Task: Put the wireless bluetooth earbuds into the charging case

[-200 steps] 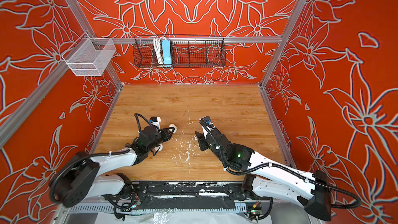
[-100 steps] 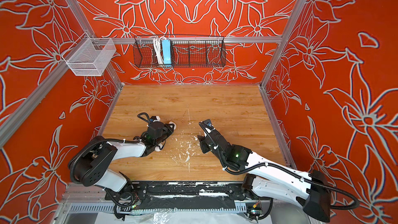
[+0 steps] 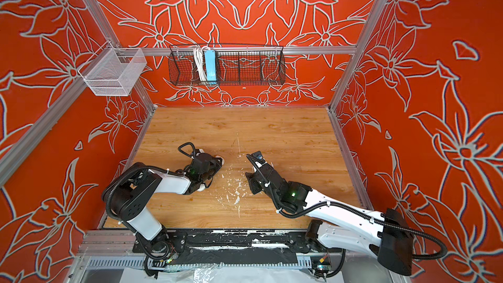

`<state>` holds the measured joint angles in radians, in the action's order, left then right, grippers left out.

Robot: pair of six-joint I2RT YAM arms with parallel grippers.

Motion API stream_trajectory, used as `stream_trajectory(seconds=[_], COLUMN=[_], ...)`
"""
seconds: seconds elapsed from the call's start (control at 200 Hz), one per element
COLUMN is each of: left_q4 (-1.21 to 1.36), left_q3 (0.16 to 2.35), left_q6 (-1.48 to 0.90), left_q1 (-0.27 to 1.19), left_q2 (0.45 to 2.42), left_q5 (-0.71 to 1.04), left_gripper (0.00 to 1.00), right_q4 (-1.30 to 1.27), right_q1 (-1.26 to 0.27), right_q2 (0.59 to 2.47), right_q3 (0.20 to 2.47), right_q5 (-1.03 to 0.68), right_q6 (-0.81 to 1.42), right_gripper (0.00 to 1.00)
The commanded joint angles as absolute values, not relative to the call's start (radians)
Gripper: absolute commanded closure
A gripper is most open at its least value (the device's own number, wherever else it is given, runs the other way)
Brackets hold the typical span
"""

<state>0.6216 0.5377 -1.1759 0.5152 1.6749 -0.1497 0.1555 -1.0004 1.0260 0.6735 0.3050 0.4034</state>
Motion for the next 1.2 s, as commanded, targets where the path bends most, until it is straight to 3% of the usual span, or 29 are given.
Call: stream_trajectory(seconds=[0.0,0.105,0.345,0.54,0.621,0.781,0.911,1.091,1.191], left_q4=[0.604,0.564,0.259,-0.197,-0.342,-0.387,-0.445,-0.357,-0.374], left_q3=[0.522,0.504,0.532,0.635,0.625,0.484,0.431,0.325,0.317], left_q6=[-1.200,-1.184,-1.108,-0.757,-0.658,-0.612,-0.587,-0.630,-0.624], left_q1=[0.500,0.461,0.252,0.026,-0.030,-0.048,-0.048,-0.048,-0.049], left_q2=[1.655,1.594,1.313,1.048,0.933,0.785,0.695,0.528,0.465], left_q5=[-0.164,-0.129,0.101,0.284,0.254,0.209,0.073,0.038,0.020], left_gripper=[0.34,0.19,0.14,0.10,0.00,0.02,0.01,0.01,0.02], right_q4=[0.141,0.106,0.044,0.025,0.059,0.182,0.261,0.280,0.293], right_q1=[-0.992,-0.992,-0.994,-1.013,-1.038,-1.094,-1.117,-1.135,-1.135], right_q2=[1.057,1.073,1.076,1.241,1.359,1.620,1.792,1.922,1.986], right_q3=[0.698,0.700,0.686,0.772,0.854,1.082,1.252,1.375,1.433], right_q5=[0.269,0.196,0.176,0.150,0.141,0.102,0.057,0.011,-0.009], right_q6=[0.400,0.341,0.318,0.363,0.364,0.329,0.281,0.227,0.207], right_gripper=[0.39,0.32,0.24,0.20,0.18,0.17,0.15,0.02,0.03])
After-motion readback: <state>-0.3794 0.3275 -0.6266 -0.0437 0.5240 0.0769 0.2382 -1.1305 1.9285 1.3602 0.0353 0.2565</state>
